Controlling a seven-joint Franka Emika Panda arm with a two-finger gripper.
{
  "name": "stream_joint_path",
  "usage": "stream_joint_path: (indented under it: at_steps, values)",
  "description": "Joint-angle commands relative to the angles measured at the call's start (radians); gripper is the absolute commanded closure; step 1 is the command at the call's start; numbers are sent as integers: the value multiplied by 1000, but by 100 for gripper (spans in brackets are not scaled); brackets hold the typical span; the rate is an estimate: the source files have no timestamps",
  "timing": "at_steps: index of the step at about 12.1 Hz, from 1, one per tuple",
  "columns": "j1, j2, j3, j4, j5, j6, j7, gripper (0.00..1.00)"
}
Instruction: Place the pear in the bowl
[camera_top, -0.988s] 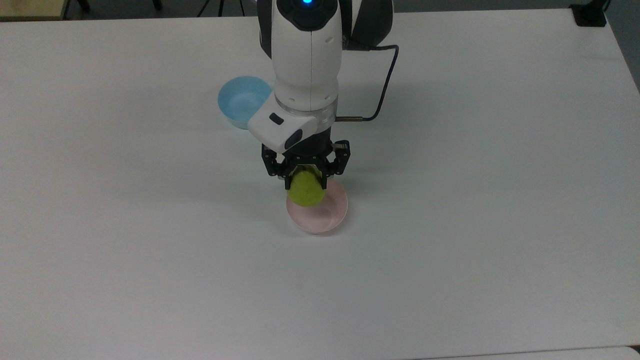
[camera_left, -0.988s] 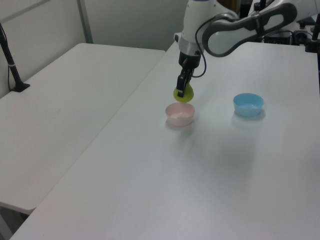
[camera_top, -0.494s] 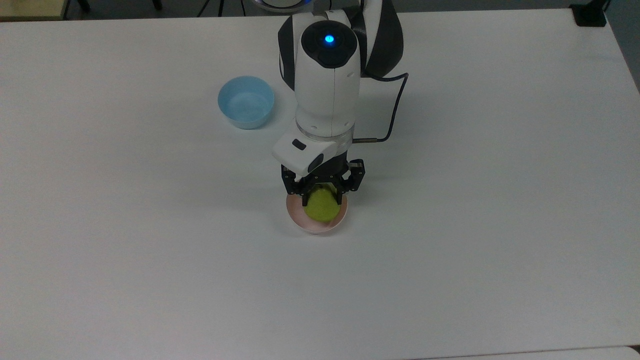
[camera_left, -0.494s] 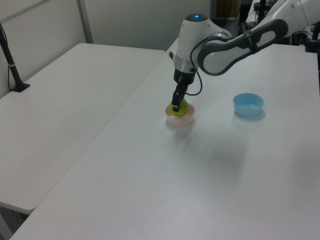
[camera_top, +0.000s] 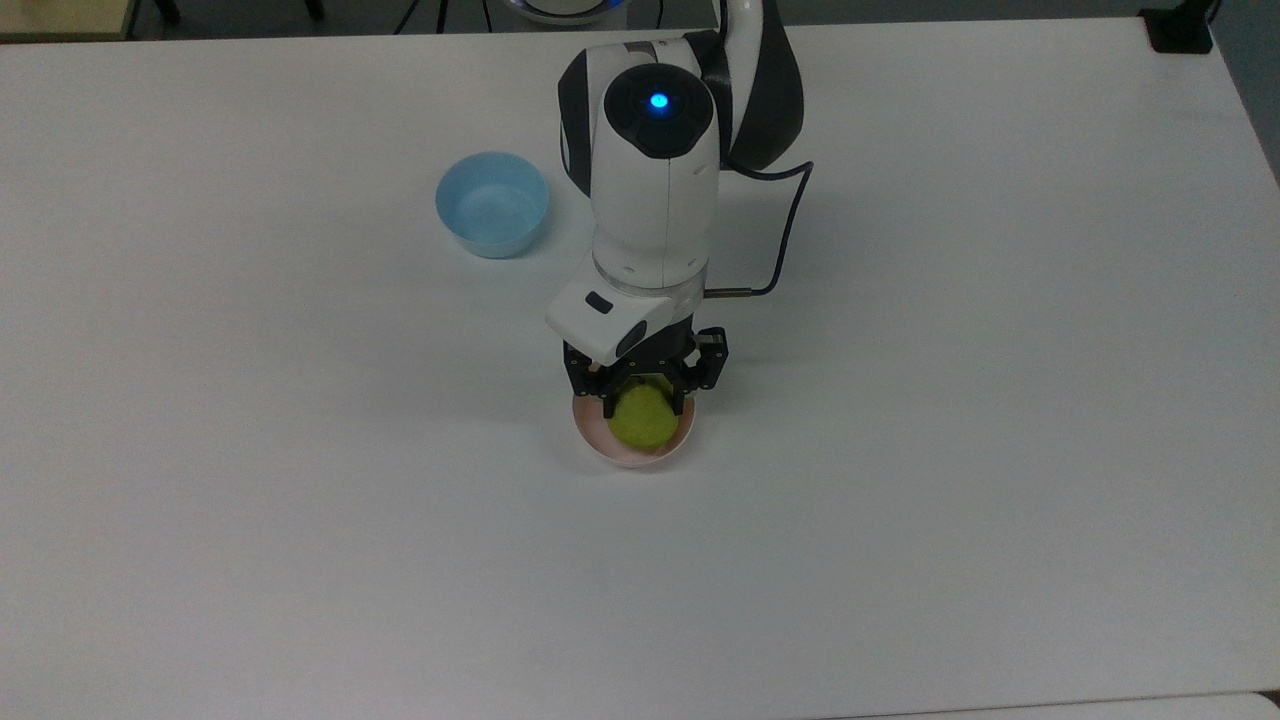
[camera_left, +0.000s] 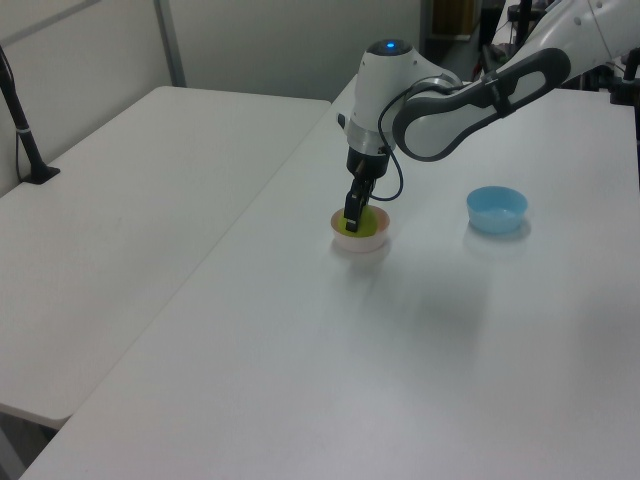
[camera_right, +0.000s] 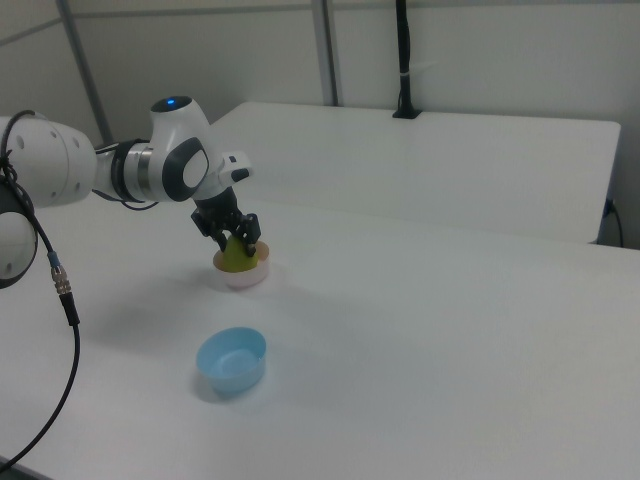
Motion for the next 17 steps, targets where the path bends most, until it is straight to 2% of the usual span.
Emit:
stream_joint_path:
  at_steps: [1,4,6,9,11,14,17]
  values:
    - [5,-33,-10,-4,10,11,10,22]
    - [2,-106,-17,-2,10,-95,11,14]
    - [-15,-189,-19,-4,15,-211,32,1]
    - [-51,-328,-22,-5,15,-439,37,0]
    - [-66,-396,-23,-19,6,-529,37,0]
    - [-86,-522,-23,-120,2,-557,31,0]
    - [-89,-547,-25,-131,5,-612,33,0]
